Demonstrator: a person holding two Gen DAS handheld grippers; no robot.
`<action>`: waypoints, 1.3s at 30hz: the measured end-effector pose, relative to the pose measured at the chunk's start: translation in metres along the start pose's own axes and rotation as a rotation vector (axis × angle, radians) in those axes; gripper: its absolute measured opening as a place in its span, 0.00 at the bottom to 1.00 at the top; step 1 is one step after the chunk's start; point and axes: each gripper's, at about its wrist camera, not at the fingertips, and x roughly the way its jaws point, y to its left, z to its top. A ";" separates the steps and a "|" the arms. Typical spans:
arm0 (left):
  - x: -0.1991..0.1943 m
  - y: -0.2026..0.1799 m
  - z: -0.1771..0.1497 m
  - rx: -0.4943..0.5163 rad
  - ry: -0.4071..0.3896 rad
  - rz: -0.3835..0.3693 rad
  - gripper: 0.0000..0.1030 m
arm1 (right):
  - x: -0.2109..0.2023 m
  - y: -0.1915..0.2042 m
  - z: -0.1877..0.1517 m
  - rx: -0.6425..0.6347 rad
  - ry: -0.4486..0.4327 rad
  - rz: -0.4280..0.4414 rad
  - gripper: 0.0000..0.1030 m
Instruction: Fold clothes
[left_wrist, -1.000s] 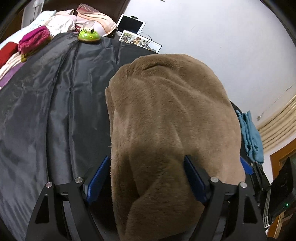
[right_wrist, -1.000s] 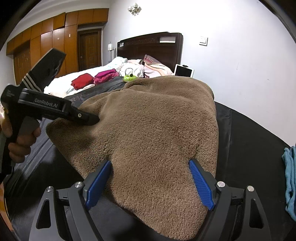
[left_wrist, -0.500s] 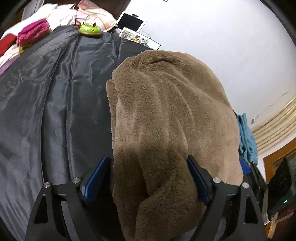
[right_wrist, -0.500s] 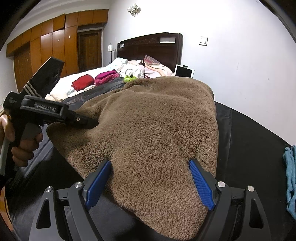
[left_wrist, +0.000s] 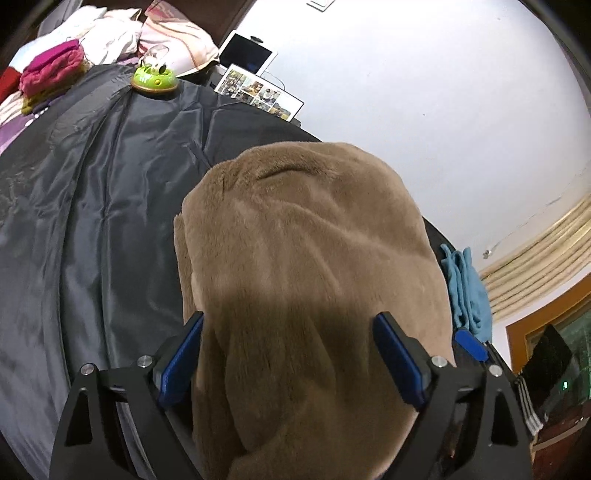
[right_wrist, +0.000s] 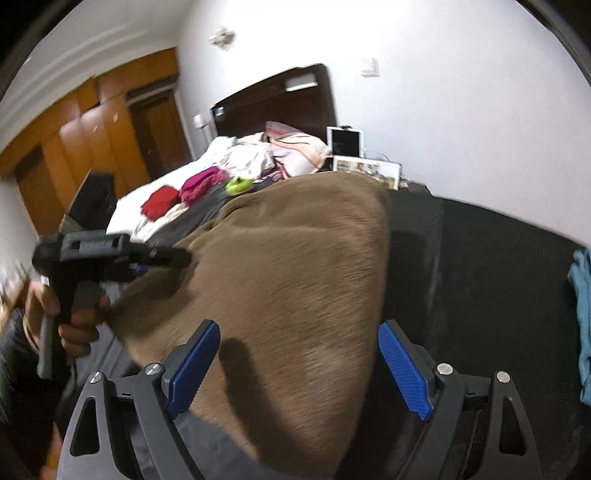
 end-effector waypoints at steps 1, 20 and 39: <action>-0.001 0.003 0.000 -0.009 0.004 -0.007 0.89 | 0.001 -0.010 0.005 0.034 0.006 0.012 0.87; 0.026 0.043 0.030 -0.008 0.147 -0.137 0.90 | 0.084 -0.096 0.024 0.361 0.212 0.399 0.87; 0.020 0.061 0.039 0.000 0.187 -0.263 0.90 | 0.121 -0.089 0.031 0.320 0.272 0.484 0.94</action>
